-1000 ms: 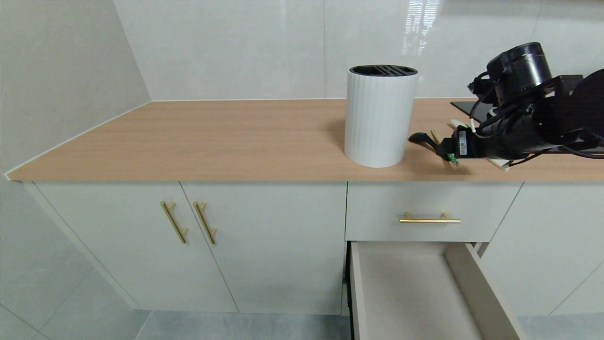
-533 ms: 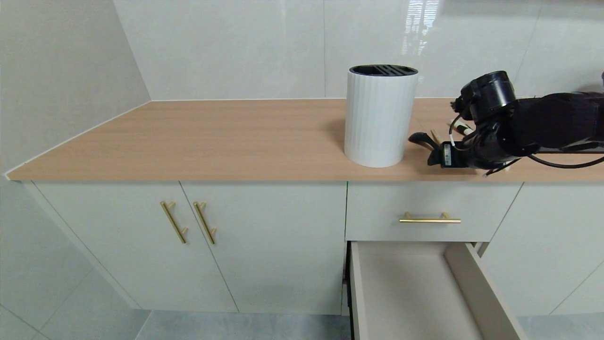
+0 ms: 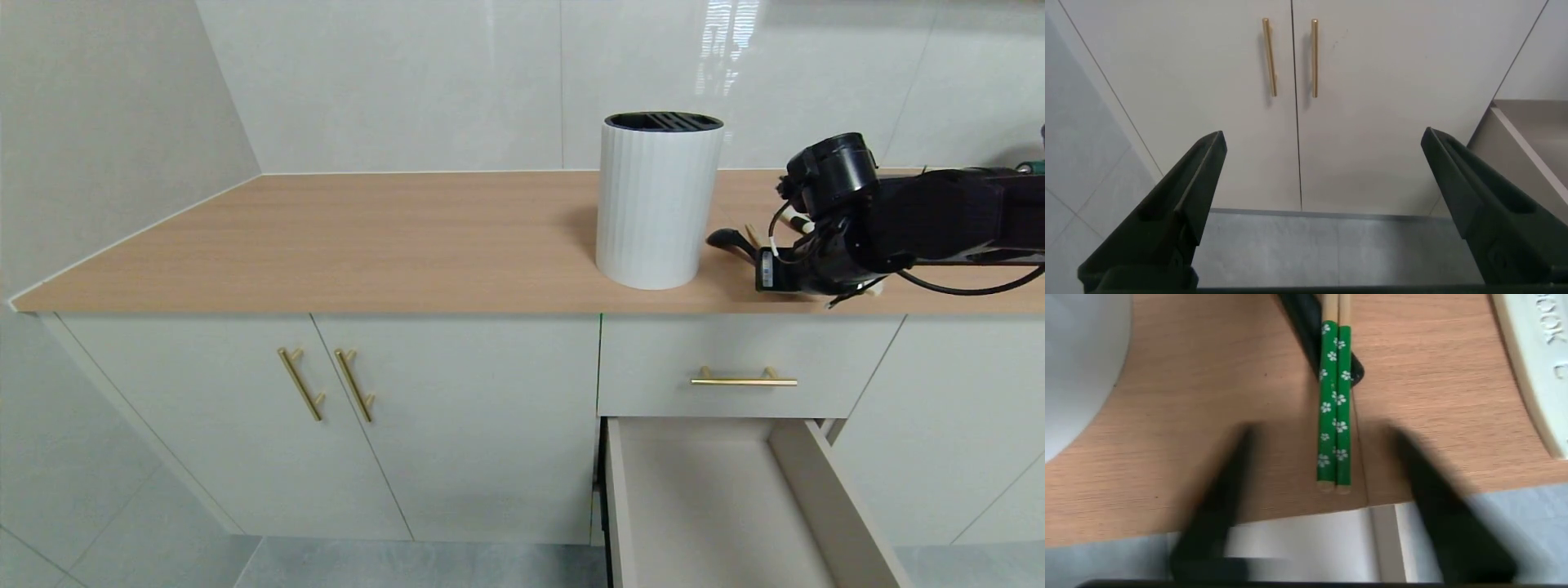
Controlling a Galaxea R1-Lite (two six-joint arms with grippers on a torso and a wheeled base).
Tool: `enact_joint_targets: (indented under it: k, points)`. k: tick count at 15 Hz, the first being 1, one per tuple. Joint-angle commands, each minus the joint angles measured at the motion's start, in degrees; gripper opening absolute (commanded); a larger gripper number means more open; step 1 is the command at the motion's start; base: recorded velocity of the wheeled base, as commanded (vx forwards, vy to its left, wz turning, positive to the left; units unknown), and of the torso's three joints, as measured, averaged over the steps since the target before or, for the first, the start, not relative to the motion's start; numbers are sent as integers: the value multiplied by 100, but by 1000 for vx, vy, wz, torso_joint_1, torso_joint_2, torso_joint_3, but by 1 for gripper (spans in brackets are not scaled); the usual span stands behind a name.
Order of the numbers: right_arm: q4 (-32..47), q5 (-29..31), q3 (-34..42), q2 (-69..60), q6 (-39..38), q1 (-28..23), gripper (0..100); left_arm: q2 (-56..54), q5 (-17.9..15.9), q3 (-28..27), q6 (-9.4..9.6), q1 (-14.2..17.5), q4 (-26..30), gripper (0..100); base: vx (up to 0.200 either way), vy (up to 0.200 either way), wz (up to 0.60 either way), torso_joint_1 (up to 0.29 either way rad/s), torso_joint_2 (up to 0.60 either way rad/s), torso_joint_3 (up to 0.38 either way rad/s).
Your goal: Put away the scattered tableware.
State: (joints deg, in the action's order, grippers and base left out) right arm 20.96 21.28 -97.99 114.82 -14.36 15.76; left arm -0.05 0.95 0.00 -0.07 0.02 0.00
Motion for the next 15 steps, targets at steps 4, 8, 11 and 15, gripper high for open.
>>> enact_joint_targets:
  k: [4, 8, 11, 15]
  points:
    - [14, 34, 25, -171, -14, -3, 0, 5, 2, 0, -10, 6, 0, 100, 0, 0, 0, 0, 0, 0]
    - [40, 7, 298, -944, -225, -82, 0, 5, 2, 0, -1, 6, 0, 100, 0, 0, 0, 0, 0, 0]
    - [23, -169, 1124, -2008, -304, -91, 0, 5, 2, 0, -1, 6, 0, 100, 0, 0, 0, 0, 0, 0]
    - [137, -1144, 2539, -3915, -410, 322, 0, 5, 2, 0, -1, 6, 0, 100, 0, 0, 0, 0, 0, 0]
